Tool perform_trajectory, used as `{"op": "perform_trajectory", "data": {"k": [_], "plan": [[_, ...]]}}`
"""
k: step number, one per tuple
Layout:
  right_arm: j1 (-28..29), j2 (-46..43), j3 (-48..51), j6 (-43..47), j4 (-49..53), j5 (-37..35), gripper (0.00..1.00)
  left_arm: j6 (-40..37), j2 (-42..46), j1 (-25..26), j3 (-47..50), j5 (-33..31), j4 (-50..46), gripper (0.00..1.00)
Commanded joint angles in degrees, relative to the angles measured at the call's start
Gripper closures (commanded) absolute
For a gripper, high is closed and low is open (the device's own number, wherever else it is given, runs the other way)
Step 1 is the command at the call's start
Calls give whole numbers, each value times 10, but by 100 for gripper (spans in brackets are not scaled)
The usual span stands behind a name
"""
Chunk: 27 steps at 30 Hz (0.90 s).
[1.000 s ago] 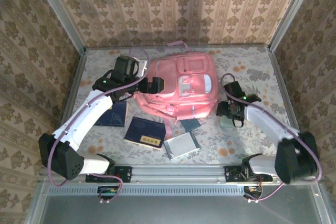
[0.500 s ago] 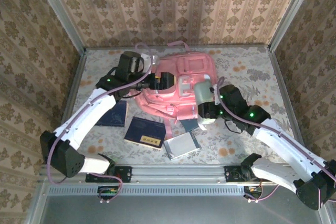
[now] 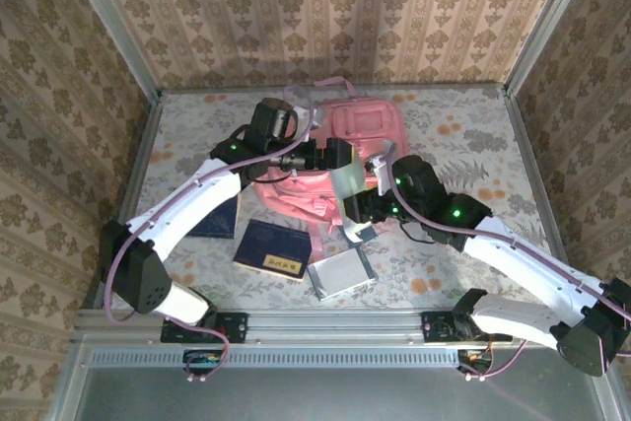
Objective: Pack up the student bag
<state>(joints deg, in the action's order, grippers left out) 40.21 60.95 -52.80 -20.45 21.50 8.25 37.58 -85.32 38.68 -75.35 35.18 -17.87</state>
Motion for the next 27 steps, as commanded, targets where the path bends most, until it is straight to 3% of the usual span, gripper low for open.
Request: {"op": "perform_trajectory", "data": {"k": [1,11,17,21,24,27], "plan": [[5,11,-18,6,-26,13,37,37,-9,10,18,36,58,0],[8,27,-28,-3,-30,-17,34,66,-15,25,42,44,103,23],[12,38,-35,-4,-28,-28,32,64,-5,21,45,35,99,49],[20,42,-46,7,-18,-31,18,67,3,11,48,33,98,52],[27,43,-56,25,-2,-37,0,70,17,-7,60,29,95,52],[27,47,-81,47,34,-44,0,74,40,-39,84,32,94,52]]}}
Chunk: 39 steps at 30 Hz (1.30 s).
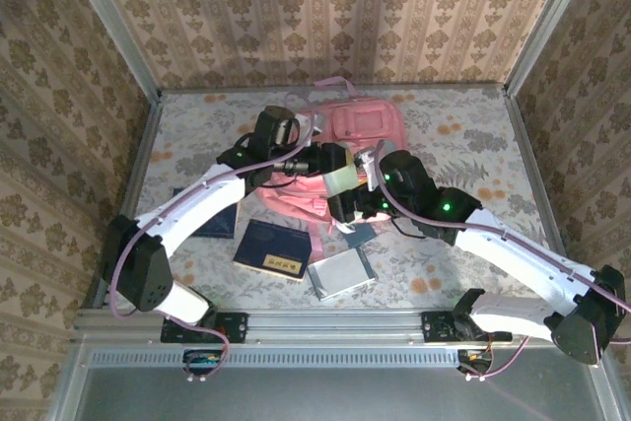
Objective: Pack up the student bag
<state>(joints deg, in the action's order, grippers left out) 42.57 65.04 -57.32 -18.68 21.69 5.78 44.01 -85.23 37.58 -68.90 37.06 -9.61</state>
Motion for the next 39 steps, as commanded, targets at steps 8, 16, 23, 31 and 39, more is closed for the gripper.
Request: {"op": "perform_trajectory", "data": {"k": [8,16,23,31,39], "plan": [[1,69,-157,73,181,-131,0,-28,152,-167,94,6,-68,53],[-1,212,-308,73,251,-168,1,-73,268,-305,146,15,-165,53],[-16,352,-425,-54,221,-33,12,-135,358,-324,160,-81,-263,51],[-17,518,-604,-122,290,-32,33,-177,406,-306,190,-138,-278,49],[-32,597,-664,-149,278,-7,46,-217,404,-273,173,-179,-291,48]]}}
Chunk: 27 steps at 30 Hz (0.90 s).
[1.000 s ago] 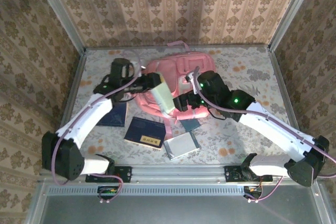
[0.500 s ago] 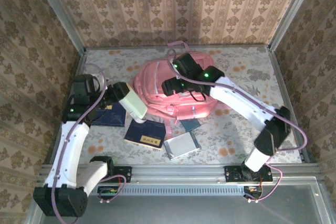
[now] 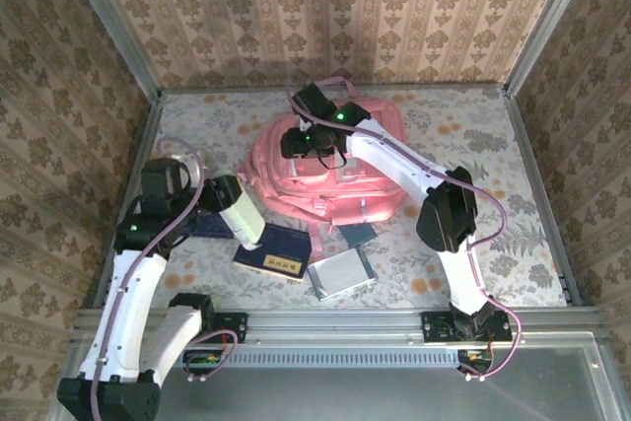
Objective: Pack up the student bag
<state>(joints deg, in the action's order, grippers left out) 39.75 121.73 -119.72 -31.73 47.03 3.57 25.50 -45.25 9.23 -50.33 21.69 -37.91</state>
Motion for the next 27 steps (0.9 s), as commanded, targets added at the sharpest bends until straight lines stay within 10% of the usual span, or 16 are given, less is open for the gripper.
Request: {"op": "perform_trajectory", "data": {"k": [1,11,27], "plan": [[-4,41,-53,-18,30,16,46,-33,2,13,-14,-28,-8,48],[-7,118,-115,-10,47,28,50,-41,-1,22,-17,-38,-11,48],[-1,133,-156,41,79,34,100,-34,-14,23,-28,-35,-8,48]]}}
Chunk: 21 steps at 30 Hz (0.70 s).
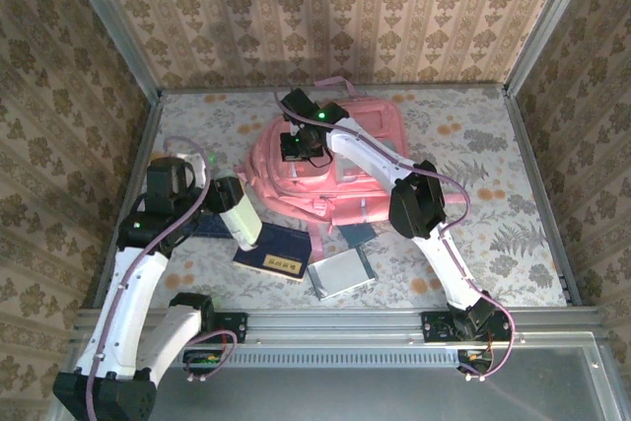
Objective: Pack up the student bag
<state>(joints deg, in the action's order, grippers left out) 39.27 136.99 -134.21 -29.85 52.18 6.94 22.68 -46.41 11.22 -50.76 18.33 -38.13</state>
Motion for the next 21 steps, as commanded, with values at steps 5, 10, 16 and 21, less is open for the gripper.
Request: {"op": "perform_trajectory", "data": {"k": [5,10,16,21], "plan": [[4,-61,12,46,42,-32,100,-2,-14,2,-28,3,-5,48],[2,-108,66,52,39,-39,100,11,-24,-1,-33,5,2,48],[-17,-217,193,47,-29,15,100,35,-47,-8,-37,22,29,49],[-72,-302,314,7,-151,162,100,59,-87,-16,-53,25,62,49]]}}
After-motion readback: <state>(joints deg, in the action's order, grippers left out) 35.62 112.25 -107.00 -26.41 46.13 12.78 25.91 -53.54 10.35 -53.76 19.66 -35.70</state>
